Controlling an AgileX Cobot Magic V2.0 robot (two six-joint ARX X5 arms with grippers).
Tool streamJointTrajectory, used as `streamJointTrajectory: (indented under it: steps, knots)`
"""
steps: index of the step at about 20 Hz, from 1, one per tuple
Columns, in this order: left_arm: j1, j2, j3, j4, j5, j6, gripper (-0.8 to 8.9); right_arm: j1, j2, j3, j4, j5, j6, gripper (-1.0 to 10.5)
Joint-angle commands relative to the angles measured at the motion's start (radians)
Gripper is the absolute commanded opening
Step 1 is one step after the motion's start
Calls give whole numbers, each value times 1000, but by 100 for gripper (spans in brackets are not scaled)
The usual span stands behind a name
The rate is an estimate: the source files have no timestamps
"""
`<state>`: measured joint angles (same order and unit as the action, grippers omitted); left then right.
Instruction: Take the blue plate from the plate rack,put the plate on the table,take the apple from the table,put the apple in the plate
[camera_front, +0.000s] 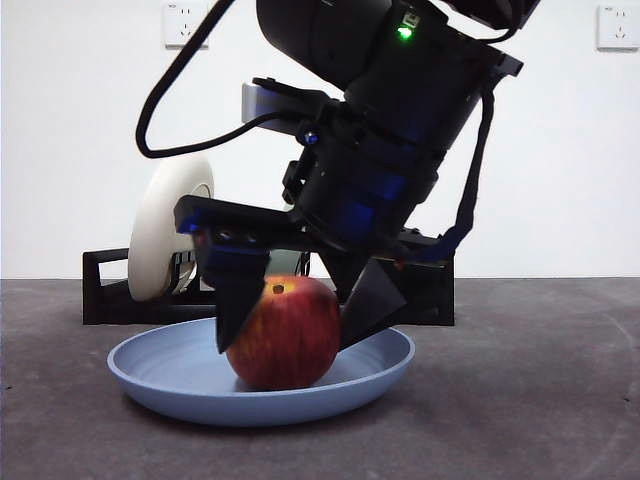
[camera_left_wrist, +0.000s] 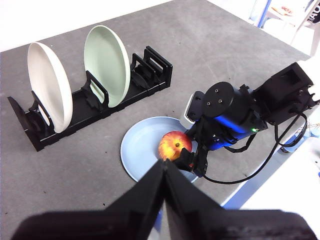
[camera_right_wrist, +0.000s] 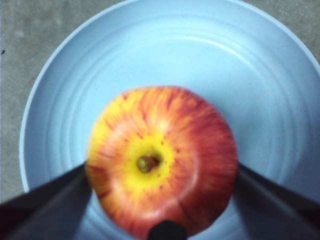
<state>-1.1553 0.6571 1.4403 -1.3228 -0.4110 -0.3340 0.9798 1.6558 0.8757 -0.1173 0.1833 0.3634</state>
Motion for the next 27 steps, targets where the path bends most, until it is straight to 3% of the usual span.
streamJointTrajectory:
  steps: [1, 5, 7, 10, 15, 17, 19, 27]
  knots:
    - [-2, 0, -6, 4, 0, -7, -8, 1, 9, -3, 5, -1, 11, 513]
    - [-2, 0, -6, 4, 8, -7, -8, 11, -27, 48, -73, -32, 2, 508]
    - [-2, 0, -6, 4, 21, -7, -8, 31, -74, 94, -151, 28, -16, 505]
    - [-2, 0, -6, 4, 28, -34, -8, 42, -157, 204, -354, 60, -53, 503]
    - [-2, 1, -6, 5, 127, -71, -3, 42, -330, 386, -691, 60, -52, 492]
    - [-2, 1, -6, 5, 126, -71, -3, 42, -405, 443, -795, 61, -53, 344]
    - [-2, 1, -6, 5, 126, -71, -3, 42, -480, 483, -919, 61, -64, 2]
    - [-2, 14, -6, 5, 123, -71, -3, 41, -720, 495, -1247, 141, -68, 1]
